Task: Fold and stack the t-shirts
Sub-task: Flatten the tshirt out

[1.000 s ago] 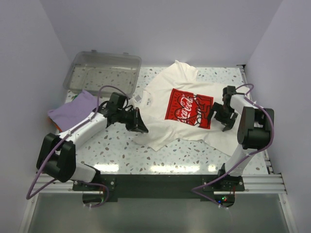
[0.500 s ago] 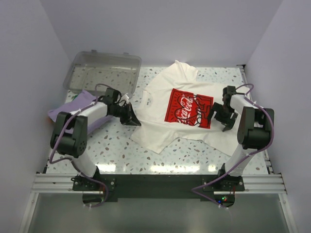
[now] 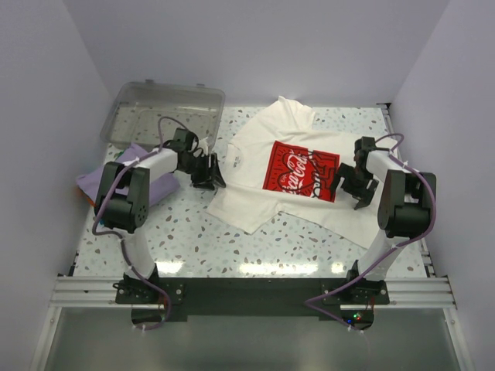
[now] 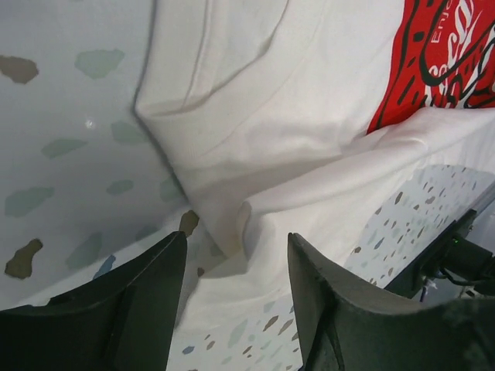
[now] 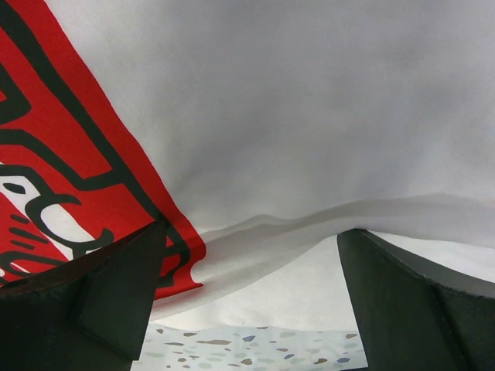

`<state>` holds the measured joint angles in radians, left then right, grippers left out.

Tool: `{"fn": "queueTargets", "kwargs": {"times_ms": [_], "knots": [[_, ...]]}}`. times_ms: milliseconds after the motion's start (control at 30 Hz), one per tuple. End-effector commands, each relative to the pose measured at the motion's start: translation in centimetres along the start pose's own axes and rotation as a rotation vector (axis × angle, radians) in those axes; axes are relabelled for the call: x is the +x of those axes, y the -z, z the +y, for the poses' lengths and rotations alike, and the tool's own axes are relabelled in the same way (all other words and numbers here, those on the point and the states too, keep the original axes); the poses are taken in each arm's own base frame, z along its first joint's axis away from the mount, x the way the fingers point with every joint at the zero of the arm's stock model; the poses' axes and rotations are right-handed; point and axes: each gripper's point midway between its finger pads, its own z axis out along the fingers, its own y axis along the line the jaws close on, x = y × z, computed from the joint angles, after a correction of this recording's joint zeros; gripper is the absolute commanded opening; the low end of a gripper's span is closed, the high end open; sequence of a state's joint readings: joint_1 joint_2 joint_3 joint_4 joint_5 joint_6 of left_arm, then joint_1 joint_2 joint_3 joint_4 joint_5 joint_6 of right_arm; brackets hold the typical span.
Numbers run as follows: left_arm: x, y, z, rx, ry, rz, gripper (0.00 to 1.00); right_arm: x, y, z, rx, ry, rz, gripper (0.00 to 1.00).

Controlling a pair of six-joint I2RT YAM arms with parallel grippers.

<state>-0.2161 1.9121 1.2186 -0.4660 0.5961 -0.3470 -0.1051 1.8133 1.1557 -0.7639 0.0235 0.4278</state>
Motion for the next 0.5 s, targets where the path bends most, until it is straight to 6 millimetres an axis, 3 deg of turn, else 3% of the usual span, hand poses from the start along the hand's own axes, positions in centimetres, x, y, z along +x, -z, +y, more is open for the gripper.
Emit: {"fn": "queueTargets", "kwargs": {"times_ms": [0, 200, 333, 467], "knots": [[-1.3, 3.4, -0.8, -0.064, -0.078, -0.124, 0.6, -0.2, 0.5, 0.2, -0.01, 0.007, -0.003, 0.95], [2.2, 5.8, 0.9, -0.205, -0.047, -0.157, 0.56, -0.2, 0.7, 0.3, -0.015, 0.005, -0.003, 0.95], [4.9, 5.0, 1.4, -0.26, -0.054, -0.101, 0.55, -0.1, 0.6, 0.2, -0.01, 0.007, 0.0, 0.95], [6.3, 3.6, 1.8, -0.302, -0.065, -0.053, 0.54, -0.2, 0.7, 0.2, -0.01, 0.01, -0.003, 0.95]]}}
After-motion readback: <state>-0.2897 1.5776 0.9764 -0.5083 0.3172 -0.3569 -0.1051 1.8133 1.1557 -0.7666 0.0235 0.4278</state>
